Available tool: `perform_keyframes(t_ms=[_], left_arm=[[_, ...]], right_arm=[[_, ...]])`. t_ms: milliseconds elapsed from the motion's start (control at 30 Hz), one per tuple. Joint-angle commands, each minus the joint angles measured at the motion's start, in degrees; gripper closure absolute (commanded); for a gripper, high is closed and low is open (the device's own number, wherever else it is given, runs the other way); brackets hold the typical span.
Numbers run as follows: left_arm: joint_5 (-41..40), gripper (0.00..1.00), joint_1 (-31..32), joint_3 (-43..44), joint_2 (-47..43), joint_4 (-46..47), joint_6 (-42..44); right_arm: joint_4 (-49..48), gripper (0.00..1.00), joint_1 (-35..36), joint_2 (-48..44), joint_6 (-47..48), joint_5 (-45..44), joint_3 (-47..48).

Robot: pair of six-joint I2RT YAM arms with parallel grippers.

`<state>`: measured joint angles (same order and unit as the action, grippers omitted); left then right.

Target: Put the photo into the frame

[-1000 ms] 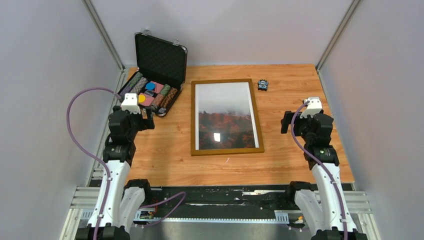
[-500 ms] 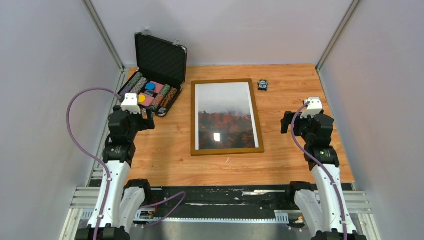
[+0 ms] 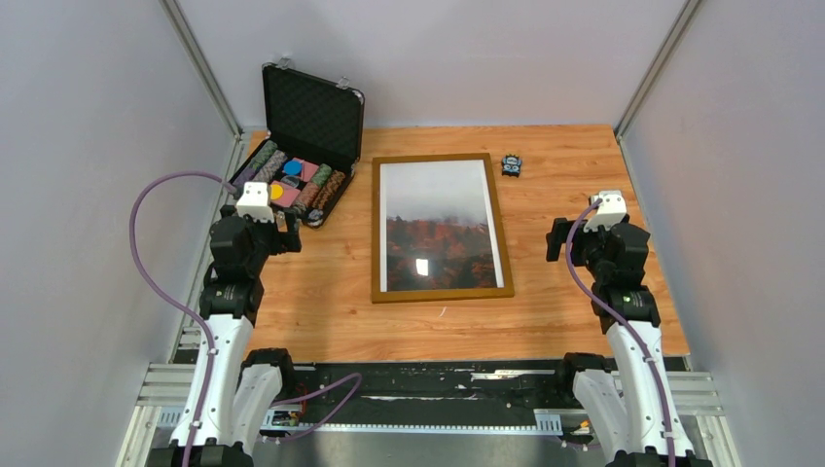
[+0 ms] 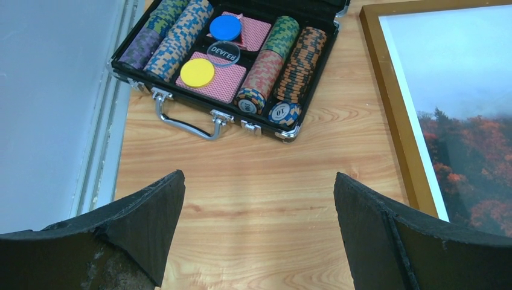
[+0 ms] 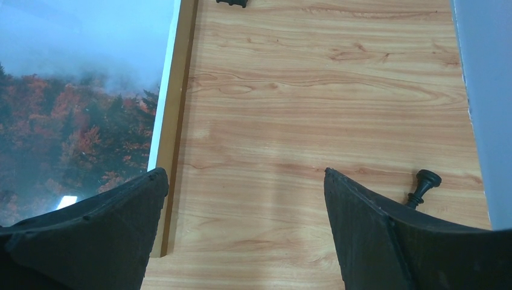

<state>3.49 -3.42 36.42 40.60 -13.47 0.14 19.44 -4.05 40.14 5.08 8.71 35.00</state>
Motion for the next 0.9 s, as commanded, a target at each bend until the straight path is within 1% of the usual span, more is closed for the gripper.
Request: perform_keyframes(t_ms=[0, 867], left_arm=[[0.97, 0.0, -0.45, 0.49, -0.94, 1.52, 1.09], [1.69, 0.0, -0.45, 0.32, -1.4, 1.27, 1.25]], right_arm=[[-2.23, 0.0, 0.1, -0.64, 0.8, 0.79, 0.0], [-2.3, 0.0, 0.1, -1.37, 0.59, 0.69, -0.02]])
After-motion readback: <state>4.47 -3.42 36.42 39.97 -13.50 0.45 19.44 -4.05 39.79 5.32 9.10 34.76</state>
